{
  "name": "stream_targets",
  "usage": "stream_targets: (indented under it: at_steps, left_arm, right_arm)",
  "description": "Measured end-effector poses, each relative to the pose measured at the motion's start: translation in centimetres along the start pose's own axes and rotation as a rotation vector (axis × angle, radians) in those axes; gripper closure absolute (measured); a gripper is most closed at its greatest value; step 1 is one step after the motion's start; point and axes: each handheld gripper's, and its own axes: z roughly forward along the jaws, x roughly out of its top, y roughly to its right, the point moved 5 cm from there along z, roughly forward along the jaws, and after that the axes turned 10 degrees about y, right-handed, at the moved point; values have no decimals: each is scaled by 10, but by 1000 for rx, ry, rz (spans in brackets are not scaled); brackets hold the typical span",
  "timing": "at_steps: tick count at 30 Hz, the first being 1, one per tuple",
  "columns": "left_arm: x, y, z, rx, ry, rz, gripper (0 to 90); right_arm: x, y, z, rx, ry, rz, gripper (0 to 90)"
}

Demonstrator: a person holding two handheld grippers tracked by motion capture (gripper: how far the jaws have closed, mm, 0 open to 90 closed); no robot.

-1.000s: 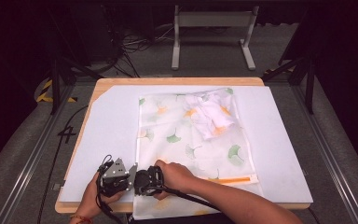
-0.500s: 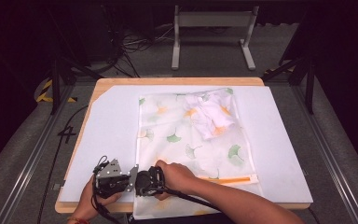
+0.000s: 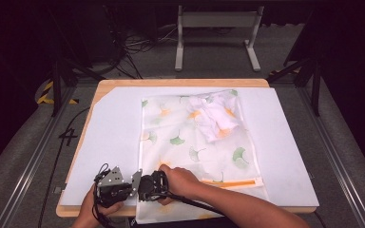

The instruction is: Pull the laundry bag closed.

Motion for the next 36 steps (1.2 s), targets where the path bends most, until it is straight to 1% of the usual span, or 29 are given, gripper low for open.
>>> stream_targets:
  at_steps: [3, 5, 7, 8, 10, 16, 20, 21, 24, 27, 29, 31, 36]
  left_arm:
    - [1, 1, 0, 12, -16, 26, 900]
    - [0, 2, 1, 11, -17, 28, 900]
    - [0, 0, 0, 0, -5, 8, 900]
    - [-1, 0, 0, -6, -4, 6, 900]
    - [-1, 0, 0, -9, -5, 8, 900]
    - [-1, -1, 0, -10, -3, 16, 900]
    - [-1, 0, 0, -7, -8, 19, 900]
    - [0, 0, 0, -7, -8, 20, 900]
    - [0, -1, 1, -8, -13, 27, 900]
    - [0, -1, 1, -10, -14, 24, 900]
    - [0, -1, 1, -10, -15, 26, 900]
    - [0, -1, 1, -9, -15, 26, 900]
    - [0, 0, 1, -8, -16, 26, 900]
  right_arm:
    - [0, -1, -1, -1, -6, 1, 843]
    - [-1, 0, -1, 0, -4, 4, 843]
    - [-2, 0, -1, 0, -9, 10, 843]
    - [-2, 0, -2, 1, -14, 17, 843]
    - [-4, 0, -3, 7, -17, 26, 843]
    - [-10, 1, -8, 9, -30, 24, 843]
    - [-23, 2, -16, 13, -33, 41, 843]
    - [-23, 2, -16, 13, -33, 41, 843]
    - [-35, 1, -25, 15, -48, 61, 843]
    - [-47, 2, -32, 15, -50, 62, 843]
    - [-57, 2, -39, 12, -66, 61, 843]
    - [-63, 1, -45, 10, -76, 76, 843]
    - [-78, 1, -54, 6, -79, 87, 843]
